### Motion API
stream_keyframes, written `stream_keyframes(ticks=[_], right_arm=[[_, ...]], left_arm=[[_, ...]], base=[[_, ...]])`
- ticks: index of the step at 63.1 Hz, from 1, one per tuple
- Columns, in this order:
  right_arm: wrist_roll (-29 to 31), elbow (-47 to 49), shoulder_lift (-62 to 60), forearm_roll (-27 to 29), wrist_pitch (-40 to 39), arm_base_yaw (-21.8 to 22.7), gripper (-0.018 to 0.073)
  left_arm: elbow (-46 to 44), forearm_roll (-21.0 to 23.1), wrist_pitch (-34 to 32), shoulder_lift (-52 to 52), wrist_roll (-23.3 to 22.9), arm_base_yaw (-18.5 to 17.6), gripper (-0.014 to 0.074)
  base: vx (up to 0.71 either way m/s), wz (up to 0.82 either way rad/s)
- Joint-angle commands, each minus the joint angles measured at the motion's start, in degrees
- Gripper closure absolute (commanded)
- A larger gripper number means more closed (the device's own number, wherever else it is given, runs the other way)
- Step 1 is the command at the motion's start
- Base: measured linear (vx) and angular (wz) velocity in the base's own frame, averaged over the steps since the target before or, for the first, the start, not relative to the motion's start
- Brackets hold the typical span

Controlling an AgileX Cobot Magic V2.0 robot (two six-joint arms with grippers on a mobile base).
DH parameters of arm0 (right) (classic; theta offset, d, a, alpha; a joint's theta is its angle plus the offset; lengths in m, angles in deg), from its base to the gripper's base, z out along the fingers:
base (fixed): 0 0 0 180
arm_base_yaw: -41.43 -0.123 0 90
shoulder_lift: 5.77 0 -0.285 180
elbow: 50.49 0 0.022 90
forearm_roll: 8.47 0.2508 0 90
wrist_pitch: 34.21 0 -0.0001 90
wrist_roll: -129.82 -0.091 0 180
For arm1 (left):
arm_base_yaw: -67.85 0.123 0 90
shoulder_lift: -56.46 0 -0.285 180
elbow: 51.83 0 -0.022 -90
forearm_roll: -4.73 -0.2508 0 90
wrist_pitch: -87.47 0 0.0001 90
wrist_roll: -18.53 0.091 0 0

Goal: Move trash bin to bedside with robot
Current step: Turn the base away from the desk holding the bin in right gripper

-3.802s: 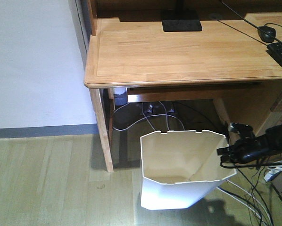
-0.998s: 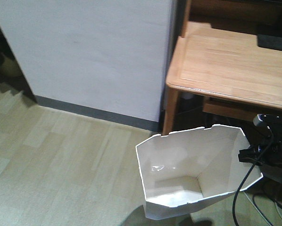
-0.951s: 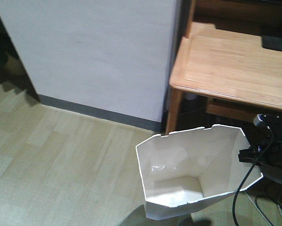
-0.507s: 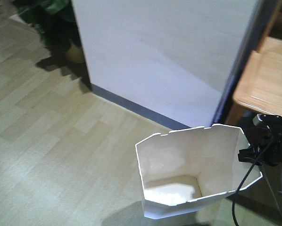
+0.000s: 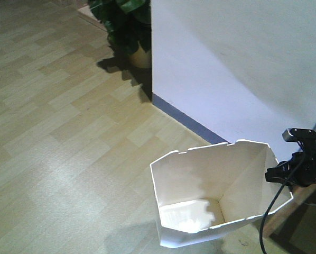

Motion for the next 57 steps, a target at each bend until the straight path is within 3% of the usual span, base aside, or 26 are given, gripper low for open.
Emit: stream_keyframes(ticks=[1, 27, 57], right_arm=[[-1.1, 1.0, -3.7, 3.7, 10.3, 0.1, 0.0564], [-1.1, 1.0, -3.7, 3.7, 10.3, 0.1, 0.0564], [-1.1, 1.0, -3.7, 3.7, 10.3, 0.1, 0.0564]], left_arm=[[0.2, 0.1, -3.8, 0.8, -0.2, -0.2, 0.0603], [0.2, 0.1, -3.8, 0.8, -0.2, -0.2, 0.0603], [0.2, 0.1, -3.8, 0.8, -0.2, -0.2, 0.0603]], base=[[0.06, 0.34], [0.07, 0.39], [0.11, 0.62]])
